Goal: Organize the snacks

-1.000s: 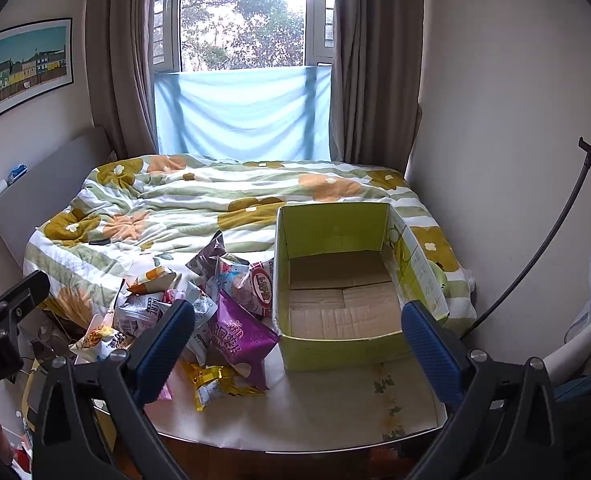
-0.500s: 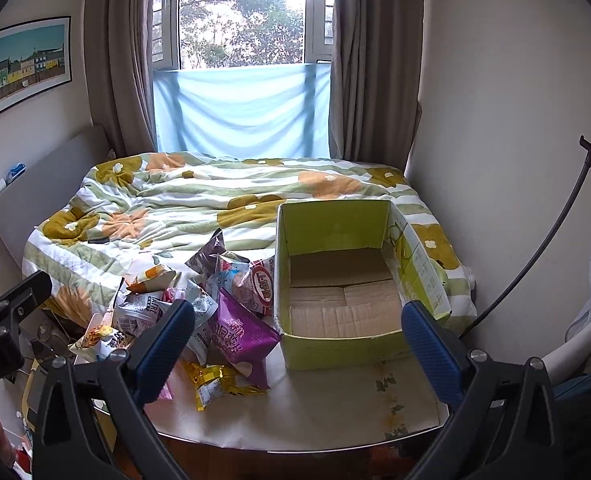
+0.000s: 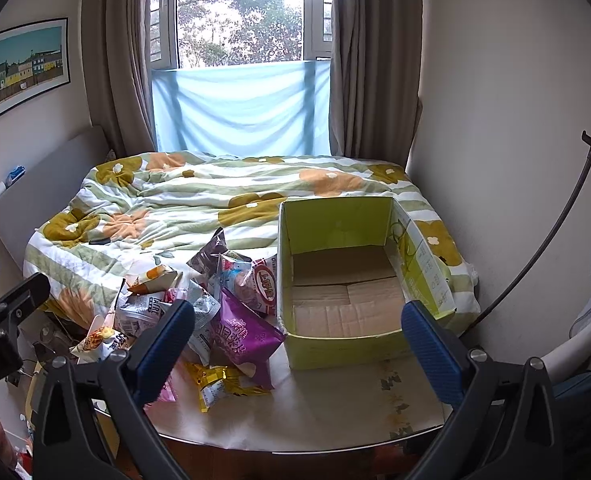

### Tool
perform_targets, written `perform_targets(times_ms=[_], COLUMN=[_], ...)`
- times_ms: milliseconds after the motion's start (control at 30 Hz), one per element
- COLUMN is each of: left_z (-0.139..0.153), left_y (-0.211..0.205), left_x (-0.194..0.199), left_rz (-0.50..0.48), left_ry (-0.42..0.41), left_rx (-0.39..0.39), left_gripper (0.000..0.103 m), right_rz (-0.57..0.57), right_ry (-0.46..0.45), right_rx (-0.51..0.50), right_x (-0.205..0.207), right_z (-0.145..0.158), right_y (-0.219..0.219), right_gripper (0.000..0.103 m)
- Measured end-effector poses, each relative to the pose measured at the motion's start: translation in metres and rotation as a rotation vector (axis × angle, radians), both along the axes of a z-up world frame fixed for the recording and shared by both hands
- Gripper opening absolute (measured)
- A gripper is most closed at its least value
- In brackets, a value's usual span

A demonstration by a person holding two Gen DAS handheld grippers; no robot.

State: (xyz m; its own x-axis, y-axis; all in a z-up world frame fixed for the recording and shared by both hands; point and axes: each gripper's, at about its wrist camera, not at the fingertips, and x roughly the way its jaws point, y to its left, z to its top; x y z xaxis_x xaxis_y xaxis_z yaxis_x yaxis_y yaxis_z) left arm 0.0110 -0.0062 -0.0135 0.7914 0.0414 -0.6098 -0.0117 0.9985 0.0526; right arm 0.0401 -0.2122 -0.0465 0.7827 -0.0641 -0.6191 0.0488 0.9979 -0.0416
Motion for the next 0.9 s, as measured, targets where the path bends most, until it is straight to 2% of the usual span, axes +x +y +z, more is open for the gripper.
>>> perform_targets(times_ms=[900], left_z=[0.0015], left_y=[0.0033], left_x=[0.0007], left_rz=[0.001], left_ry=[0.002], left_rx=[-0.003], left_gripper=[0.102], right_rz=[0.011], right_ry=[0.004], right_rx=[0.003], right_x=[0.0012], right_z=[0.0018], right_y=[-0.0017], right_gripper=[0.103])
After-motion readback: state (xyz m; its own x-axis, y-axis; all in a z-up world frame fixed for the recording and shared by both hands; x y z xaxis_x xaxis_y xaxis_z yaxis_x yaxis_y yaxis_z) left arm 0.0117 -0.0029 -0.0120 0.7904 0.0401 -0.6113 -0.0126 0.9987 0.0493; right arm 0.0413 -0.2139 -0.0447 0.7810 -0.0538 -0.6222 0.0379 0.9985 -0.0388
